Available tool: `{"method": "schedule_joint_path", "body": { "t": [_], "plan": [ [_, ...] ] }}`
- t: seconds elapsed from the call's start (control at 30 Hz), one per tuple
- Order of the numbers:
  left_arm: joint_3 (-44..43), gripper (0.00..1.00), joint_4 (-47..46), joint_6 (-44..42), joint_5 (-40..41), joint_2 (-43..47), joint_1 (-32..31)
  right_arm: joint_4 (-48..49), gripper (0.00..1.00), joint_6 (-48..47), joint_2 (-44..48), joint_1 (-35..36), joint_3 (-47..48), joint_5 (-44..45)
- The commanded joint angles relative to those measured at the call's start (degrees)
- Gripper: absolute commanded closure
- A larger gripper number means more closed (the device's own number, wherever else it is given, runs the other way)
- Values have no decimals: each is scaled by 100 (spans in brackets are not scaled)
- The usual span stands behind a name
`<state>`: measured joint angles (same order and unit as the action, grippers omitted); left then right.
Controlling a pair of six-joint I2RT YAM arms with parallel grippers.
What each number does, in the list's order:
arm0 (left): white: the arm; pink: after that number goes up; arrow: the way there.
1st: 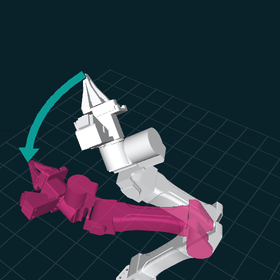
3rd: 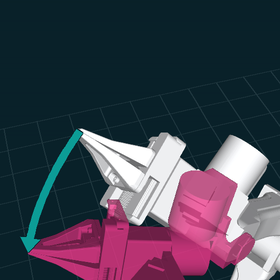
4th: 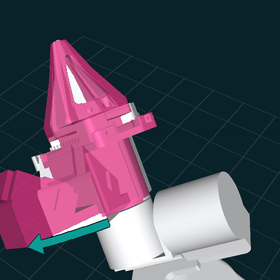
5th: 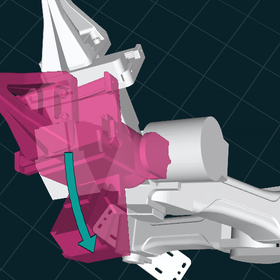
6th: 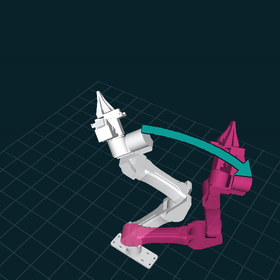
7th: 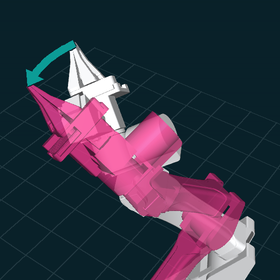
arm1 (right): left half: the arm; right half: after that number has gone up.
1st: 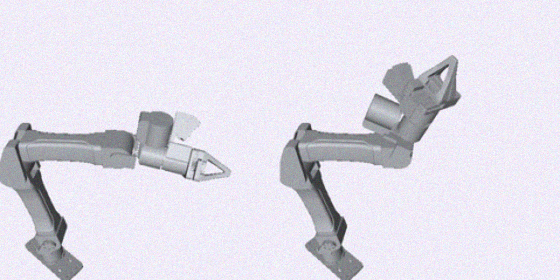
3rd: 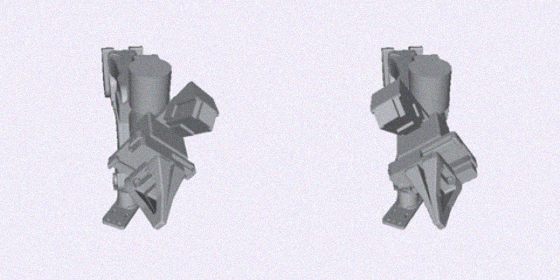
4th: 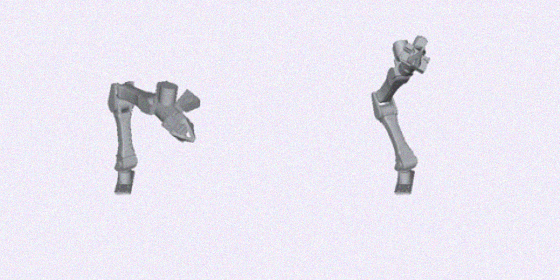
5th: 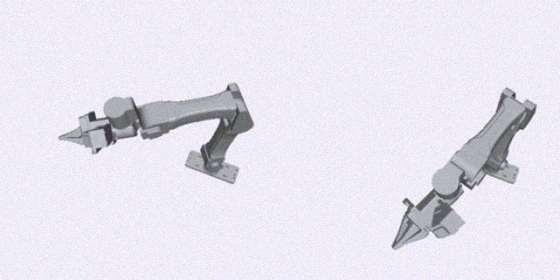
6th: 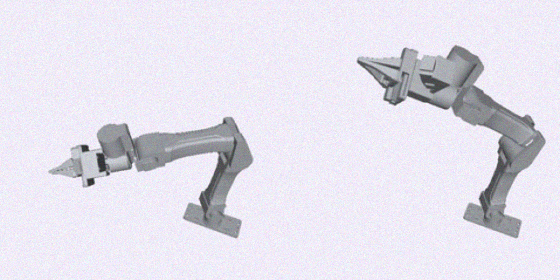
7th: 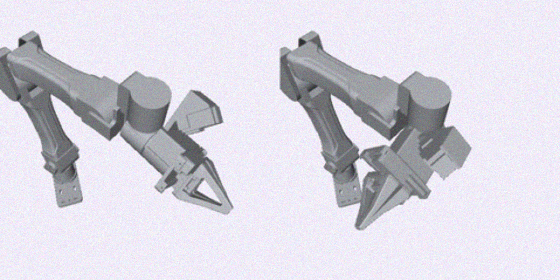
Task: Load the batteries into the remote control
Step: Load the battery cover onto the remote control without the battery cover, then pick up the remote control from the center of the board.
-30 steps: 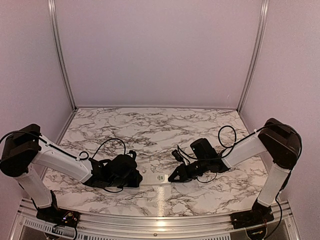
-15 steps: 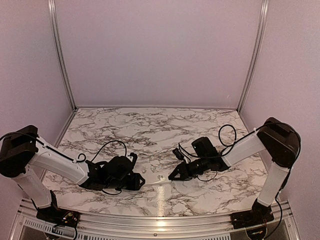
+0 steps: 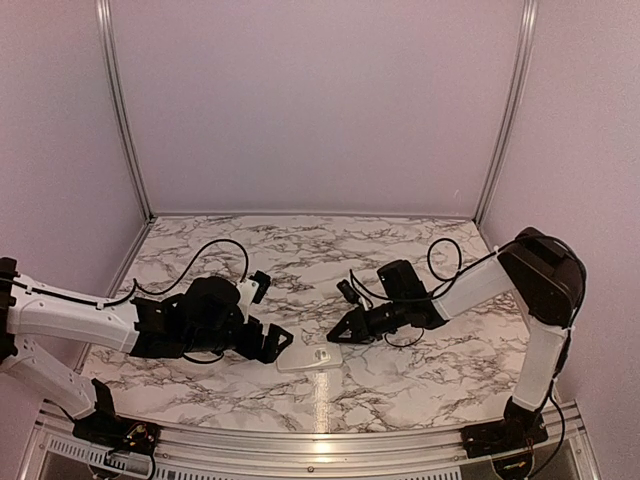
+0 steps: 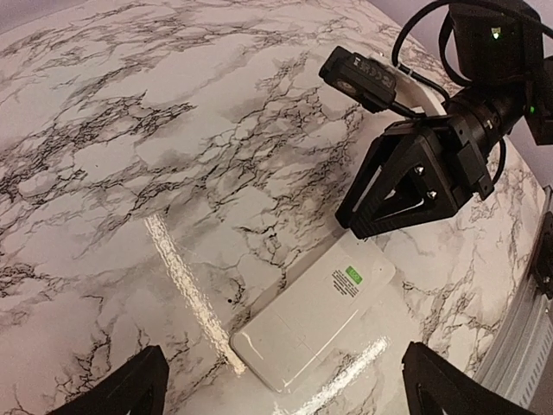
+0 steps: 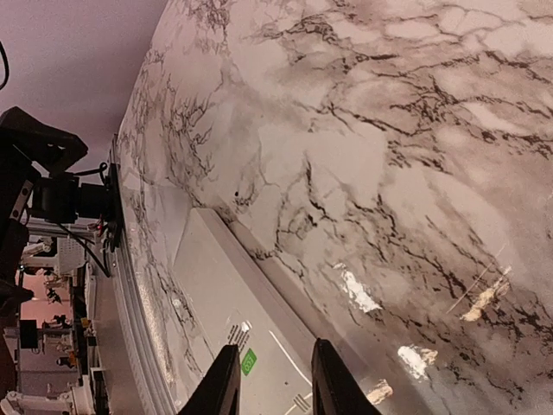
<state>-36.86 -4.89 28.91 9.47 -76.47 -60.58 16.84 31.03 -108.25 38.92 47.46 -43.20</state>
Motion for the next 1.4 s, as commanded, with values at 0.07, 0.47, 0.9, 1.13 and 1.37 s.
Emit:
{"method": "schedule_joint_path", "body": {
  "t": [0.07,0.47,0.9,1.13,1.37],
  "plan": [
    [-658,1,997,-1703,-728,-862,20,328,72,43,23,-24,291,-390],
    [-1850,5,1744,-3645,-1125,-2308,22,-447,57,-723,1309,-283,209,205],
    [-2754,18,2376,-4406,-1515,-3427,28,-78,21,-828,3459,-803,-856,1180],
    [-2679,54,2333,-4316,-1895,-3307,46,718,1,-516,4435,-1338,-1639,724],
    [-2248,69,1491,-3869,-2392,-2243,93,958,1,-743,5093,-1333,-1845,403]
  ]
}}
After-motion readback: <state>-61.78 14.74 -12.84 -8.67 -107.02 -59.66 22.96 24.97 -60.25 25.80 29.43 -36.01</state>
